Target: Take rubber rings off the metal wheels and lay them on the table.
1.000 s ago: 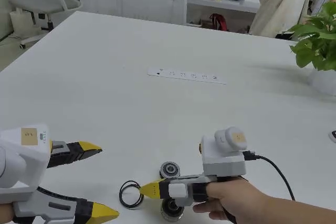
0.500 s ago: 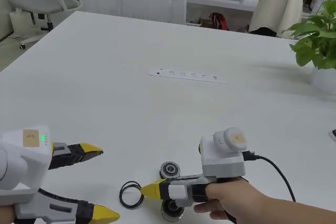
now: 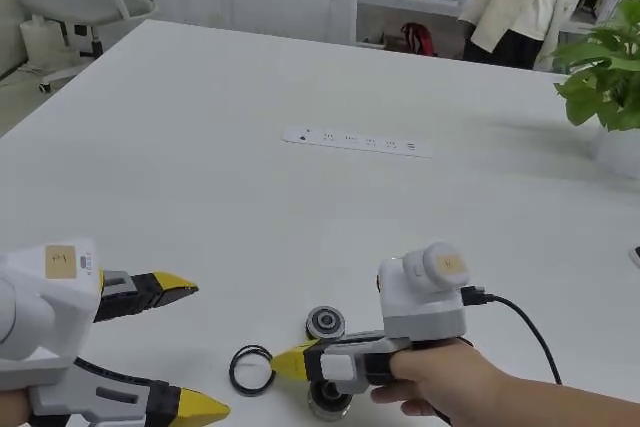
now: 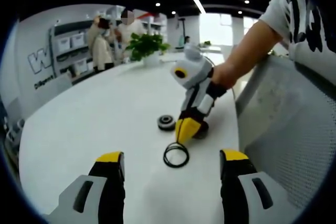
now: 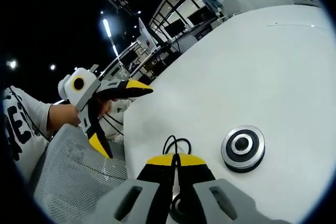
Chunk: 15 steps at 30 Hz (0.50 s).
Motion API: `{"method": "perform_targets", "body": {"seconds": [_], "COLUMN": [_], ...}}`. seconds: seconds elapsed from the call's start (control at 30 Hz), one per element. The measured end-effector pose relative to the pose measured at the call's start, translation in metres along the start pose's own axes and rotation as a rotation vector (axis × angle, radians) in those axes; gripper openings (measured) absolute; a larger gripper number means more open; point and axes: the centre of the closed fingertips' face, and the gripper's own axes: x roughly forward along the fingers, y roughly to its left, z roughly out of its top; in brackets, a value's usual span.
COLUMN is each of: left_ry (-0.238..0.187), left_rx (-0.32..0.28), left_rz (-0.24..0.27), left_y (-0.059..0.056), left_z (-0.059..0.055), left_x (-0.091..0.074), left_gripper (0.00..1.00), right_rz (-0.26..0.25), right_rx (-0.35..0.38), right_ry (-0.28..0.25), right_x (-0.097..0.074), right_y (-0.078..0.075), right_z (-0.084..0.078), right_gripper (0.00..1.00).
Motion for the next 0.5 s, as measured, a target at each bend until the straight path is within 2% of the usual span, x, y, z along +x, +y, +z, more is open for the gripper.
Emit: {"method": "perform_targets", "body": {"seconds": [0.5], "left_ry": [-0.003], "left_rx": [-0.001], "left_rz": [-0.002], "left_y": [0.0003], "left_z": [0.0012], "left_x": [0.0010], "left_gripper": [0.75], "right_rz": [-0.022], "right_rx": [0.017], "right_ry": [-0.010], "right_x": [0.0004], "right_y": [-0.0045], "right_z": [0.0013], "right_gripper": [0.00]}}
